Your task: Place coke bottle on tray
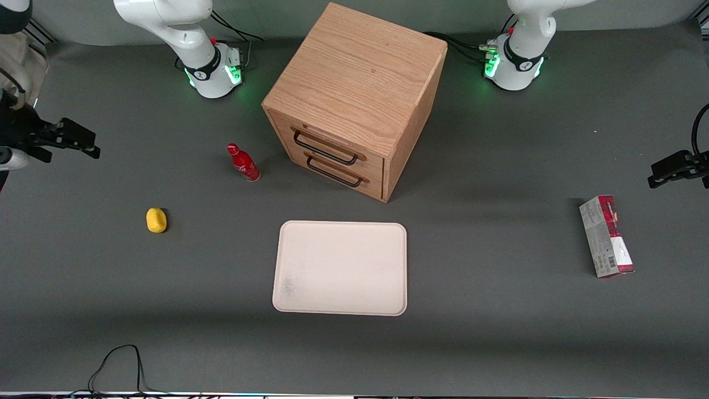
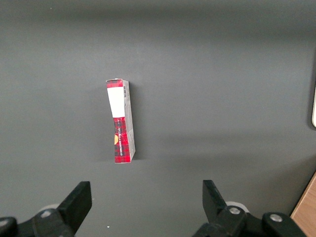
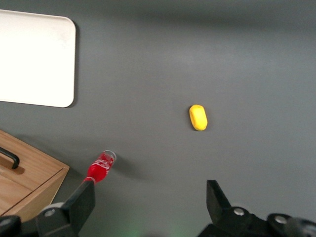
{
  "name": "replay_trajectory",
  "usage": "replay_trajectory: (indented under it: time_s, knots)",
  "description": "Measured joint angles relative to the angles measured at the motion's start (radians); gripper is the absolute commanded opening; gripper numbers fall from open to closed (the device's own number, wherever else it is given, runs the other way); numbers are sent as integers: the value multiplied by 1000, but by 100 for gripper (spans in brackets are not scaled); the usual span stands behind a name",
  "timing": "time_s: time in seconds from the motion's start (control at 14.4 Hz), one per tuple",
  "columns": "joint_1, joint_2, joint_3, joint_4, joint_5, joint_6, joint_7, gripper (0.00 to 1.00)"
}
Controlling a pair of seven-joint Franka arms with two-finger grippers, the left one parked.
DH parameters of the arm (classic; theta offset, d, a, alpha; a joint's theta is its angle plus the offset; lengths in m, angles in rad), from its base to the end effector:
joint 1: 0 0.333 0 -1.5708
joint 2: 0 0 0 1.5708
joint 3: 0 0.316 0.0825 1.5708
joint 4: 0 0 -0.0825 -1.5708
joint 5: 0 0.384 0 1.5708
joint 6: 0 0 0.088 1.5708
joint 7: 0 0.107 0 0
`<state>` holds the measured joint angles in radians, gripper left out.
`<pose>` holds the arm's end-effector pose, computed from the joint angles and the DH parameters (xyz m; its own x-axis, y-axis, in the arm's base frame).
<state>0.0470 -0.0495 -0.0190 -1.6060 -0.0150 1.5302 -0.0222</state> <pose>0.5345 0.0130 0.6314 0.9984 0.0496 -0.0266 0.0500 -0.9987 0.0135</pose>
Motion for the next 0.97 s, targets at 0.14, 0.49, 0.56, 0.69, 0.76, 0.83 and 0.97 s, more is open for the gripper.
replay_trajectory:
  time_s: [0.14, 0.49, 0.56, 0.69, 0.76, 0.83, 0.97]
  knots:
    - [45, -23, 1, -29, 0, 1, 43, 100]
    - [171, -128, 3, -182, 1, 41, 174, 100]
    - [198, -147, 3, -213, 1, 45, 200, 100]
    - [248, -174, 3, -266, 1, 61, 257, 100]
    - [271, -187, 3, -292, 1, 67, 280, 100]
    - [289, -203, 4, -319, 1, 73, 297, 100]
    - [304, -240, 5, -372, 5, 79, 305, 100]
